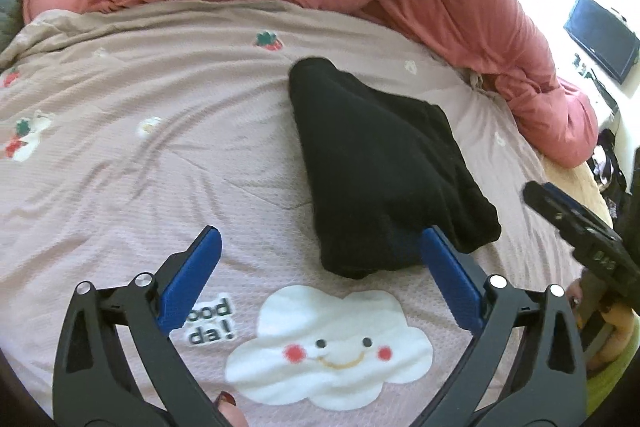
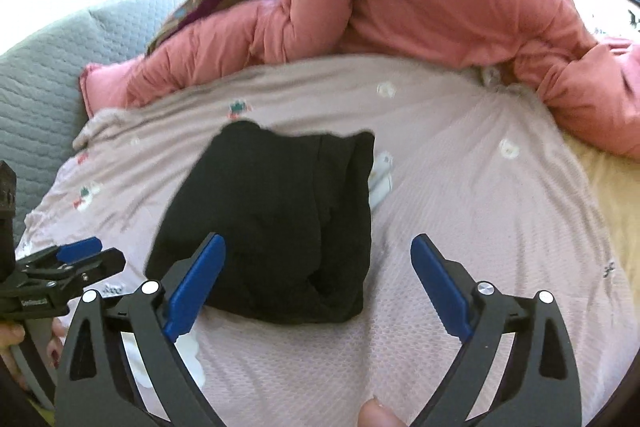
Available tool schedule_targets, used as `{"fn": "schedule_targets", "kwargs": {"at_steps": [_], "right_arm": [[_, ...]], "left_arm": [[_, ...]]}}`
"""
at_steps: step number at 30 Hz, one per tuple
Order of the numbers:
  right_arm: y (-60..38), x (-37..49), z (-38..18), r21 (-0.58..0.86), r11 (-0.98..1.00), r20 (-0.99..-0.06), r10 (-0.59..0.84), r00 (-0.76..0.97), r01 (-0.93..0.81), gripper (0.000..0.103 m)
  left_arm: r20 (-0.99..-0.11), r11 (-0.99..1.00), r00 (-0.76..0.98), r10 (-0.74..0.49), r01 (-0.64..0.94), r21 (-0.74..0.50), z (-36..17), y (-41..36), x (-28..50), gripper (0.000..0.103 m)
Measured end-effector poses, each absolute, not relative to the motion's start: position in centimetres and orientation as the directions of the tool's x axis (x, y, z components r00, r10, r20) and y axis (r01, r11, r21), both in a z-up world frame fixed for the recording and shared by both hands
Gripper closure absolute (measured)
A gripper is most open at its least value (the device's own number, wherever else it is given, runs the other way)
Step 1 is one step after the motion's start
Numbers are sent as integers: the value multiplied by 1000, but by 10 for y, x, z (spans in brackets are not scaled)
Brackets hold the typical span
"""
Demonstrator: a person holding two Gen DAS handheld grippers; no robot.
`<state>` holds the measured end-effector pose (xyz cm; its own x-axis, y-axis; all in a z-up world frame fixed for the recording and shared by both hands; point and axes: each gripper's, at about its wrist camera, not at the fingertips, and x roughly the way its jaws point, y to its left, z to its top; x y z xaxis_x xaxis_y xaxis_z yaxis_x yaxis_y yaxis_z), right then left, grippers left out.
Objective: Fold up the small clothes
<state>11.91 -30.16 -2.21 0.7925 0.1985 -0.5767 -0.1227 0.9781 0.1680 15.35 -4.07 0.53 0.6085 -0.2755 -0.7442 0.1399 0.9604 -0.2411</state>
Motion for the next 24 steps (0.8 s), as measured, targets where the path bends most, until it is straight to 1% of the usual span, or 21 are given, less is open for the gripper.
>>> {"fn": "schedule_targets", "kwargs": {"at_steps": [1,5,8,11,19,24], "right_arm": [[-300,115,-18,168,978,-566,200,800,-126,4],[-291,93,-7,146,980,-539,190,821,-131,5],[-284,76,-4,126,983,-525,181,832,-134,5],[-277,61,-5,106,986,-515,168,841,-131,5],[-266,24,-26,105,989,-551,143,822,-102,5],[-264,11,-42,89,993,-577,117,809,-80,5]], "left_arm": [[-743,960,610,-275,138,-243,7,-38,152,10],[-726,969,643,-242,118,-218,16,-24,138,9],[-712,972,664,-228,108,-210,22,-18,126,9],[-697,978,687,-205,112,-177,28,-15,110,9],[-685,982,703,-191,135,-135,28,-22,69,9],[-699,976,682,-216,145,-160,17,-24,56,9]]}}
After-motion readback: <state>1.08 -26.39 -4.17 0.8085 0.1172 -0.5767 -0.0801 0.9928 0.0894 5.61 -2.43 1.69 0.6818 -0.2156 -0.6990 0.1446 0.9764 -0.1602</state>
